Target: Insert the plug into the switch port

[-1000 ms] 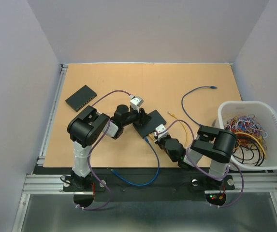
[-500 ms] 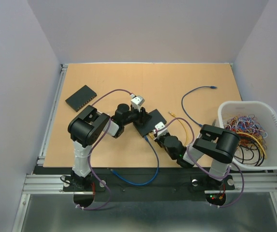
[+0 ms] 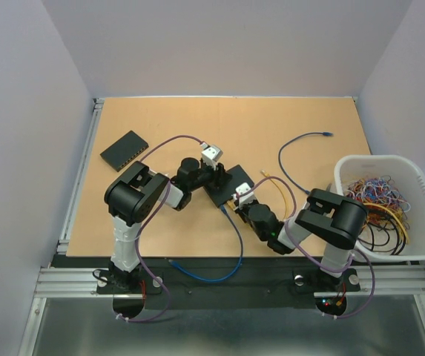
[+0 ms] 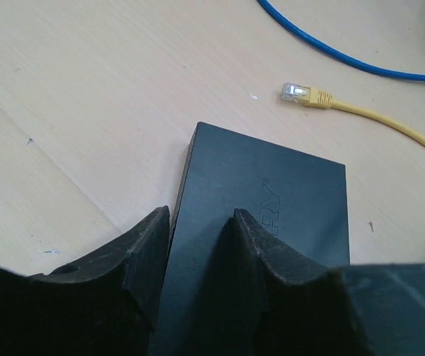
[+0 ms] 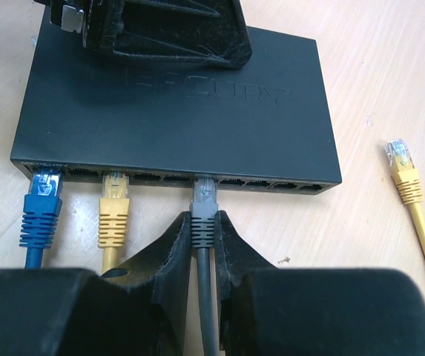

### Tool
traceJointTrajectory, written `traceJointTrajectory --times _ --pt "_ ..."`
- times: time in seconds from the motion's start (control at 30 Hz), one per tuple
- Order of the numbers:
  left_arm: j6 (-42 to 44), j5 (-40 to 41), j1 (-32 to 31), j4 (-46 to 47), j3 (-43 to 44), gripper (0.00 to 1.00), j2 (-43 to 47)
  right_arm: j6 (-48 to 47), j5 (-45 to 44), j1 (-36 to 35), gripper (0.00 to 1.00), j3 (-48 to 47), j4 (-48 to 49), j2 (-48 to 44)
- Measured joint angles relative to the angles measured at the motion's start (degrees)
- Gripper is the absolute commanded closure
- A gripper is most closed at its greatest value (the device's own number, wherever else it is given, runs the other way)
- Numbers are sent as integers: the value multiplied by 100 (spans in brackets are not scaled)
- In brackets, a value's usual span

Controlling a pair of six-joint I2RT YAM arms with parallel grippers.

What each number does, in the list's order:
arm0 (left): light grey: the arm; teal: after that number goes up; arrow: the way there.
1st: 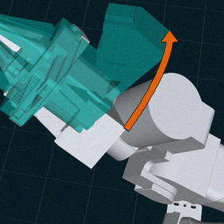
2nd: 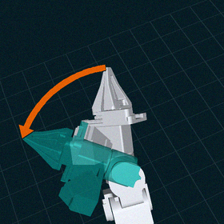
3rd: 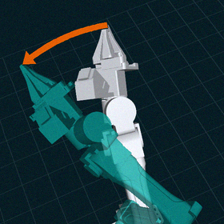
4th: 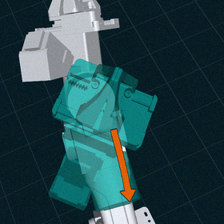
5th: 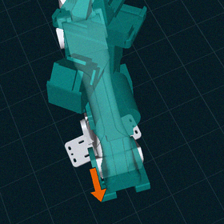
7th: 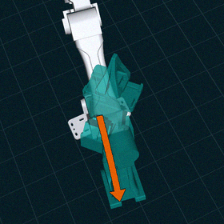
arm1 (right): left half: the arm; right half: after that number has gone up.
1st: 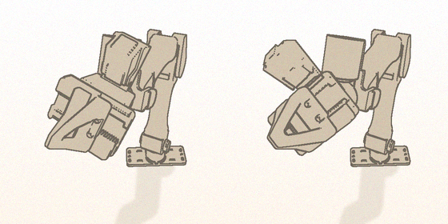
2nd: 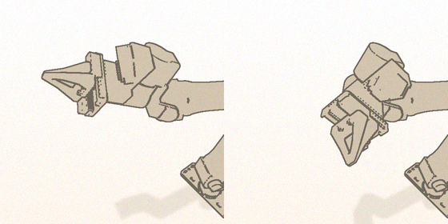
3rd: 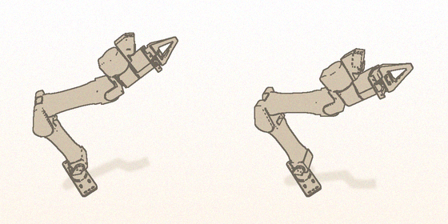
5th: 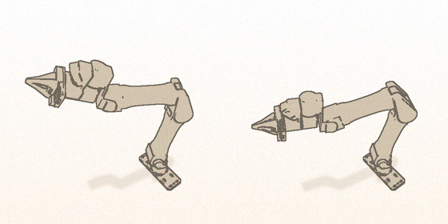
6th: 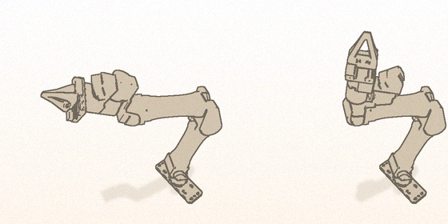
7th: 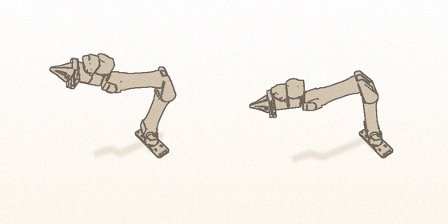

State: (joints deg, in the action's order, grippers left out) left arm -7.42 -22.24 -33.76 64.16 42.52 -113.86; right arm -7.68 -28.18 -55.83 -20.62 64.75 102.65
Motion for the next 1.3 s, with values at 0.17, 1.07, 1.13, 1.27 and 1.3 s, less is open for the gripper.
traceJointTrajectory --times 0.17,1.07,1.13,1.27,1.3 --pt "-103 -98 -15 35 -9 32 0 229 -37 0 99 33 87 24" --pt "-1082 1128 389 -3442 -146 30 2476 1821 -269 -7 29 844 -608 -2780" --pt "-1102 1392 387 -3777 -160 30 3088 1980 -634 0 29 658 -1309 -3049" --pt "-1163 1777 376 -4162 -363 31 4166 2295 -1309 107 29 -610 -3150 -3099" --pt "-1211 1954 341 -4223 -470 32 4404 2341 -1386 164 29 -911 -3497 -3099"
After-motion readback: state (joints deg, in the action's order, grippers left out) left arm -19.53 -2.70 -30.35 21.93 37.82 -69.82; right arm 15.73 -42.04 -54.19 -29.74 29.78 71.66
